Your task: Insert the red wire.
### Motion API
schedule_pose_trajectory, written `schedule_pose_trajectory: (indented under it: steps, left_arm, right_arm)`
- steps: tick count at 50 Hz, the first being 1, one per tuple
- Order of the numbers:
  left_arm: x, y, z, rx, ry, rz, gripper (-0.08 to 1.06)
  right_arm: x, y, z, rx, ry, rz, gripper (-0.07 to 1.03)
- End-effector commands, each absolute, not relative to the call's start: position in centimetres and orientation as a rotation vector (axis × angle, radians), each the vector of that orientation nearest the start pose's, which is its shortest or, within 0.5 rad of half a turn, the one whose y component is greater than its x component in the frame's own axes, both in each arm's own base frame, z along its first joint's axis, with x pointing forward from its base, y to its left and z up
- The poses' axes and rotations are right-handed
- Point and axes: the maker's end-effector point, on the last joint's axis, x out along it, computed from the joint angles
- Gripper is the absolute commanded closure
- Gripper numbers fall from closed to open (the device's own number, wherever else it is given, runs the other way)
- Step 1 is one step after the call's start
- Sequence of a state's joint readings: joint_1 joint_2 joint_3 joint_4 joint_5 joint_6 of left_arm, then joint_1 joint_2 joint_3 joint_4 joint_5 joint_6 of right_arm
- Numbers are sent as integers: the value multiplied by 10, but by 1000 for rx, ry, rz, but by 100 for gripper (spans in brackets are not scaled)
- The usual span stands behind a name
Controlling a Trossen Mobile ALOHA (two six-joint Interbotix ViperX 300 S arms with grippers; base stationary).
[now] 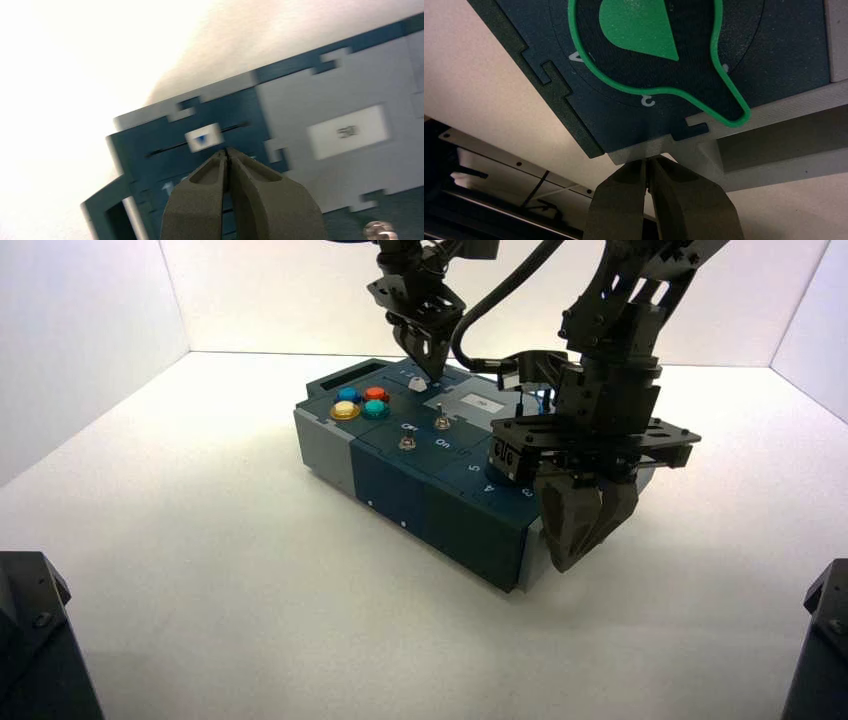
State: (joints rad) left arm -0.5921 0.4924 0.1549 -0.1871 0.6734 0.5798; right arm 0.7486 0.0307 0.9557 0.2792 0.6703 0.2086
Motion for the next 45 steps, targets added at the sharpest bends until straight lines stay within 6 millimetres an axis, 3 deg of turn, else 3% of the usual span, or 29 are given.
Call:
schedule_pose_trajectory:
  steps: [1, 32, 45]
  left_arm:
    - [365, -269, -12, 692, 1258, -896, 101]
    - [356, -264, -7, 697, 1252, -896, 101]
    - [366, -271, 17, 684, 1194, -889, 101]
  right_arm:
    - [167, 158, -2, -126, 1677, 253, 98]
    - [176, 145, 11, -208, 1659, 183, 98]
    - [181, 154, 36, -155, 1601, 217, 98]
